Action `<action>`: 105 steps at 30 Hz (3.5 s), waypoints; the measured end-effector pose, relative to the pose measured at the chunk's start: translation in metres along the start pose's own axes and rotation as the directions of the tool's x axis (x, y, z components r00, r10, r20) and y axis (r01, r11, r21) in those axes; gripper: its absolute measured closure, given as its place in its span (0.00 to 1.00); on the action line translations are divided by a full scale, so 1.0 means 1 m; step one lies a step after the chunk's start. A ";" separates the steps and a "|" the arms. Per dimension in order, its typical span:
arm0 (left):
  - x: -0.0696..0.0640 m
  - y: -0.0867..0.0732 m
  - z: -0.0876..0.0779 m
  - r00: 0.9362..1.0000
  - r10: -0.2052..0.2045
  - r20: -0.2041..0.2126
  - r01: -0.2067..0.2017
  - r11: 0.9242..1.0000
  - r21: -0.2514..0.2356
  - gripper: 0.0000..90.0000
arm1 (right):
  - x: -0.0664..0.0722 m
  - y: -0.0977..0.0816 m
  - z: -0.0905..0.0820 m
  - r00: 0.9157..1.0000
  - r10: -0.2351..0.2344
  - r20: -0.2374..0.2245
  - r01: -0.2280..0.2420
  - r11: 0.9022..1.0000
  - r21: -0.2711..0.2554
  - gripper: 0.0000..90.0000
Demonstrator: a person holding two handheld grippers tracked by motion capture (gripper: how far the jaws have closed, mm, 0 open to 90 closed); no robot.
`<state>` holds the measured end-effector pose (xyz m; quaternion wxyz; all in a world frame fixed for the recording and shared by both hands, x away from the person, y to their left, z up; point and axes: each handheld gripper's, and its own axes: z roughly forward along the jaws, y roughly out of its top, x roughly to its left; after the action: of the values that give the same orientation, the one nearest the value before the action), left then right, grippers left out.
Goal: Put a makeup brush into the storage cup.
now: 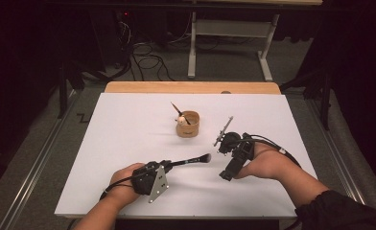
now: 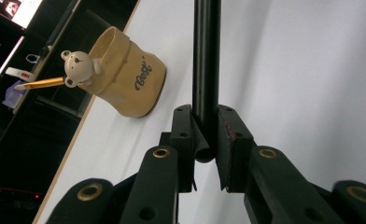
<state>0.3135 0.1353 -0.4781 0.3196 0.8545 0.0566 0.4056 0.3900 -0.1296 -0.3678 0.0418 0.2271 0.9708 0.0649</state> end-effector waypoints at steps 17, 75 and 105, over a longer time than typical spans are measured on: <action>0.006 -0.006 -0.001 0.998 -0.055 -0.007 0.055 0.998 0.004 0.88 | -0.020 -0.032 0.031 0.996 0.089 0.030 -0.087 0.995 -0.049 0.04; 0.041 -0.050 0.002 0.733 -0.672 0.107 0.680 0.729 -0.075 0.88 | -0.016 -0.100 0.077 0.893 0.449 -0.044 -0.341 0.608 -0.717 0.09; 0.042 -0.026 0.002 0.645 -0.762 -0.062 0.758 0.648 -0.078 0.88 | -0.012 -0.106 0.074 0.911 0.408 -0.057 -0.309 0.584 -0.750 0.14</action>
<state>0.3466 0.1699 -0.4670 0.4764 0.7257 0.4146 0.2730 0.3624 -0.2215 -0.4554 0.1759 0.3846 0.7871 0.4491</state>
